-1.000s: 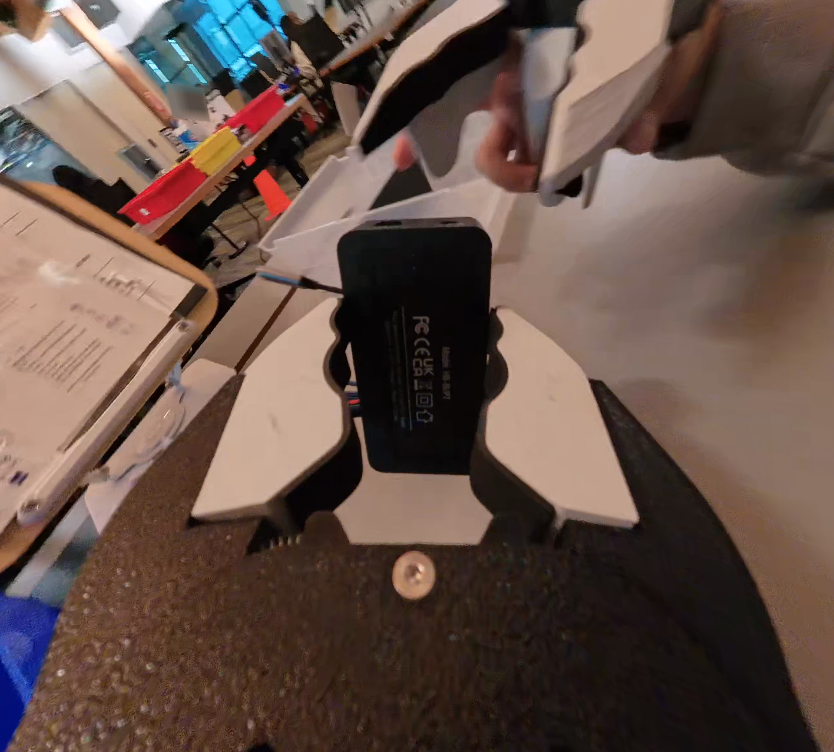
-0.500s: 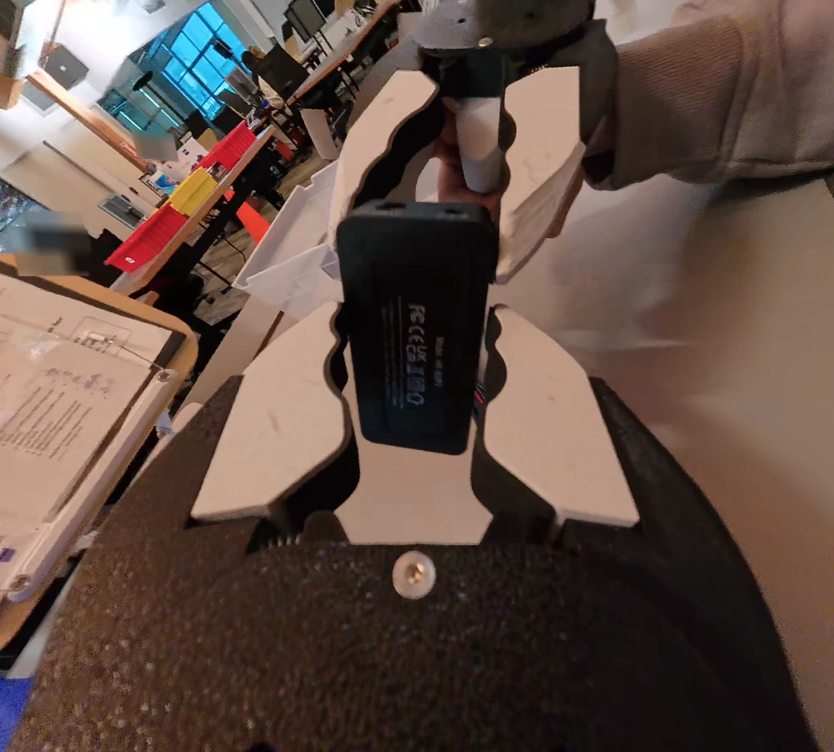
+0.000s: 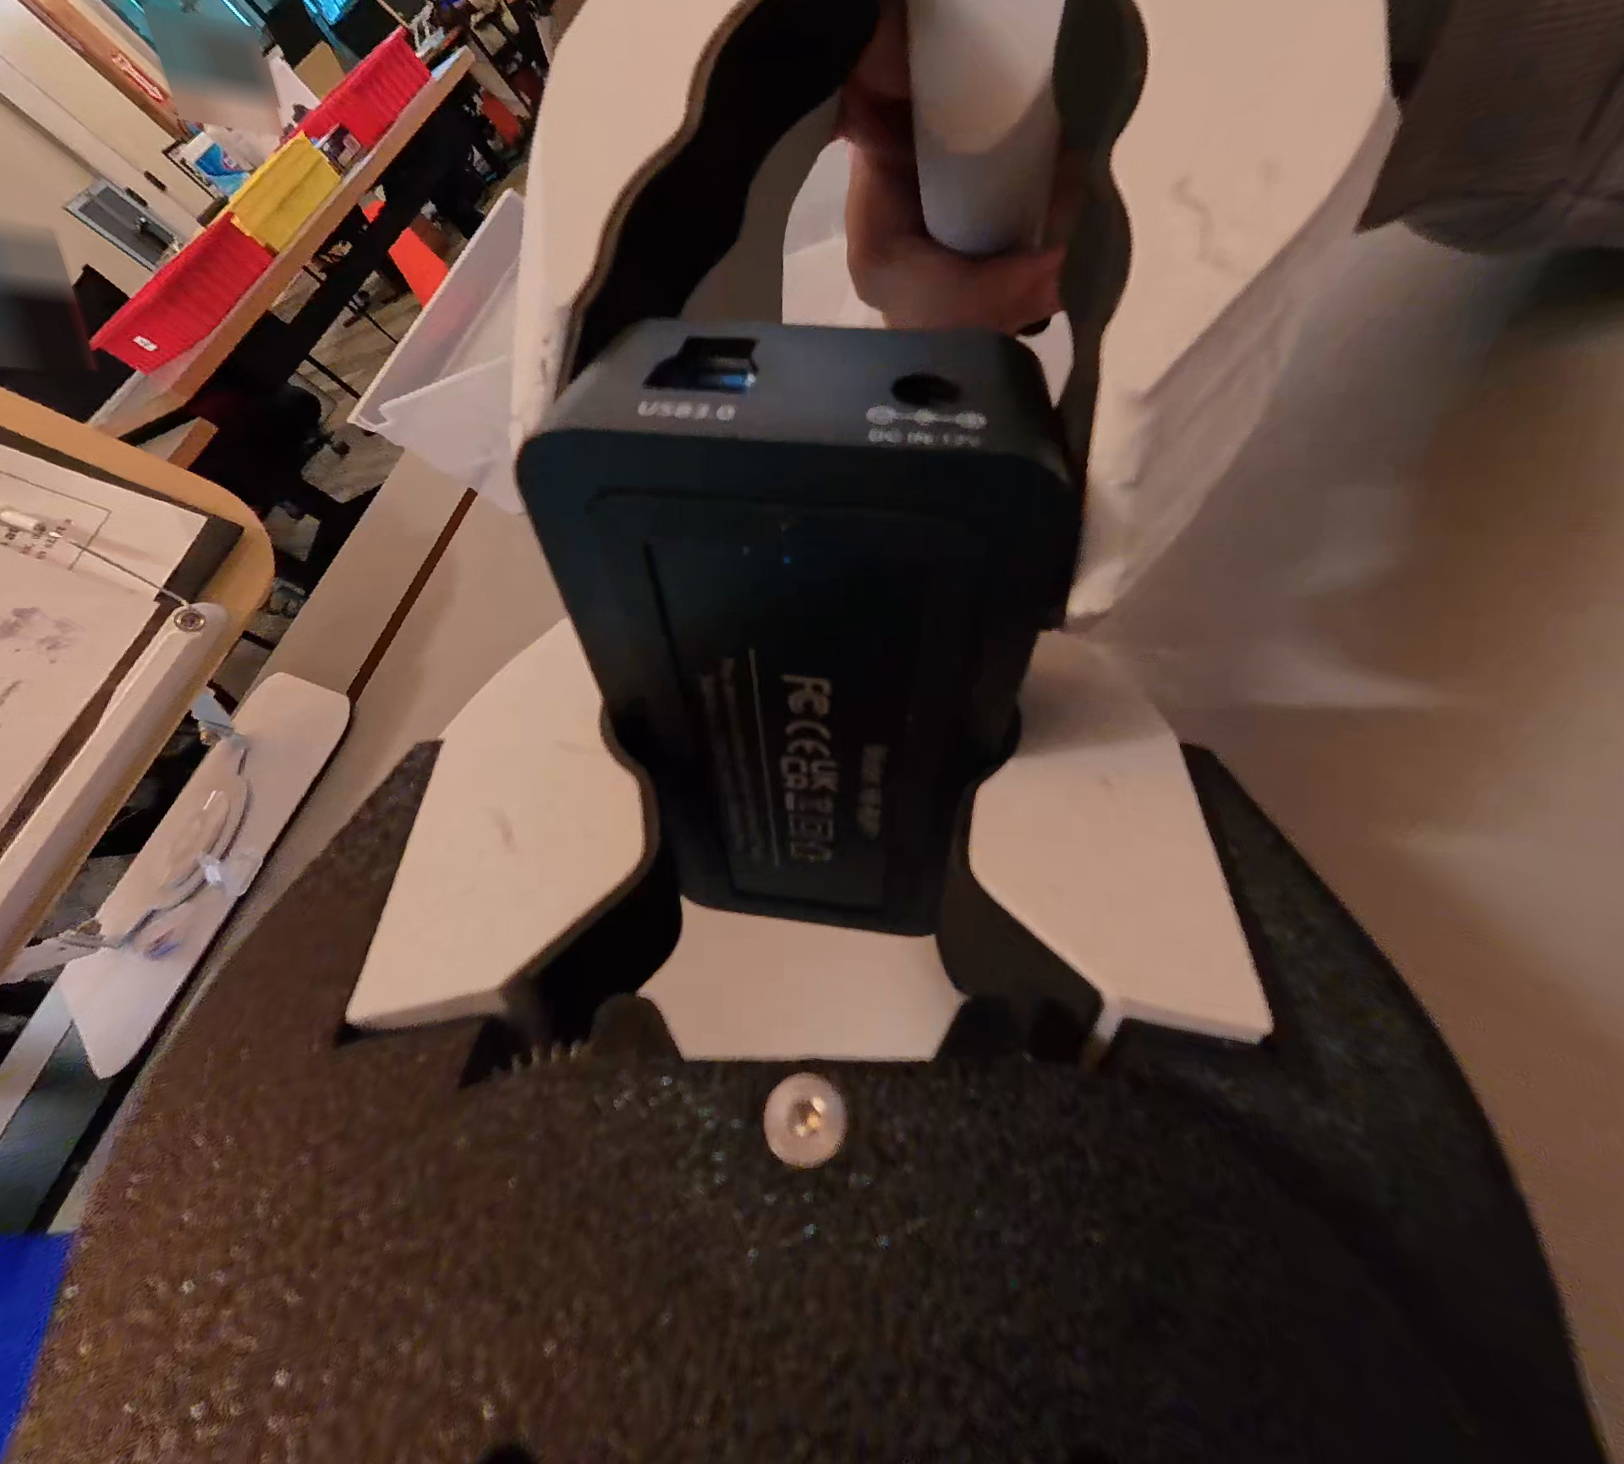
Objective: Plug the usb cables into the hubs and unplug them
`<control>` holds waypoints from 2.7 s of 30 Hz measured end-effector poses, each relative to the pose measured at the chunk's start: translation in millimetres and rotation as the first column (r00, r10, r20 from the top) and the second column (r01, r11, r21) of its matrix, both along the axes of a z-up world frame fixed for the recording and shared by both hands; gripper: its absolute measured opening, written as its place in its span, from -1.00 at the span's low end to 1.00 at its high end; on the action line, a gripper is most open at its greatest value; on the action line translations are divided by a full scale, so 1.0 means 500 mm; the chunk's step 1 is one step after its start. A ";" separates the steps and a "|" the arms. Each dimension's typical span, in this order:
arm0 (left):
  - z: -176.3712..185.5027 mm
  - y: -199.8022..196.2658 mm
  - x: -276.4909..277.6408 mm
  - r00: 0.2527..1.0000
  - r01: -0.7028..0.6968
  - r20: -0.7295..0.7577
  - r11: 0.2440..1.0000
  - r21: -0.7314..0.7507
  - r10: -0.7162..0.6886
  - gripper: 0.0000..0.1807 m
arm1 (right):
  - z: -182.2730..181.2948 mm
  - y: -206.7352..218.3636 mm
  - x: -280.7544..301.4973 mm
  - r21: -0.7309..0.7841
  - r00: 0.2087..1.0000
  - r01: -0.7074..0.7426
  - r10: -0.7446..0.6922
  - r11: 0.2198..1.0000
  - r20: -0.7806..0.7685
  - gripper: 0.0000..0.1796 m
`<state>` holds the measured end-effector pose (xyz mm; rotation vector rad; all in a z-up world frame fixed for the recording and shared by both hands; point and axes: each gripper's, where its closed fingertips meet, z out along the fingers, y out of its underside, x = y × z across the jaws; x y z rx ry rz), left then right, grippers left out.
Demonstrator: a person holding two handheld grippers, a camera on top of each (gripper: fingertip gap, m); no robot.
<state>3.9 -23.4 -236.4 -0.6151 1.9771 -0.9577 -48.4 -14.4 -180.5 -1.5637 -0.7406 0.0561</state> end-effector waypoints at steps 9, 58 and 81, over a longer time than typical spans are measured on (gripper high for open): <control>-0.015 0.005 0.004 1.000 0.018 -0.012 0.972 -0.235 -0.022 -0.19 | -0.002 -0.005 0.025 -0.060 0.998 0.052 -0.054 0.997 -0.041 -0.39; 0.023 0.057 -0.074 0.982 0.174 0.144 0.894 -0.413 -0.124 -0.20 | -0.067 0.043 -0.022 -0.228 0.987 -0.135 0.109 0.964 -0.122 -0.72; 0.019 0.057 -0.076 0.980 0.182 0.155 0.893 -0.412 -0.128 -0.21 | -0.076 0.050 -0.041 -0.179 0.958 -0.215 0.171 0.960 -0.232 -0.81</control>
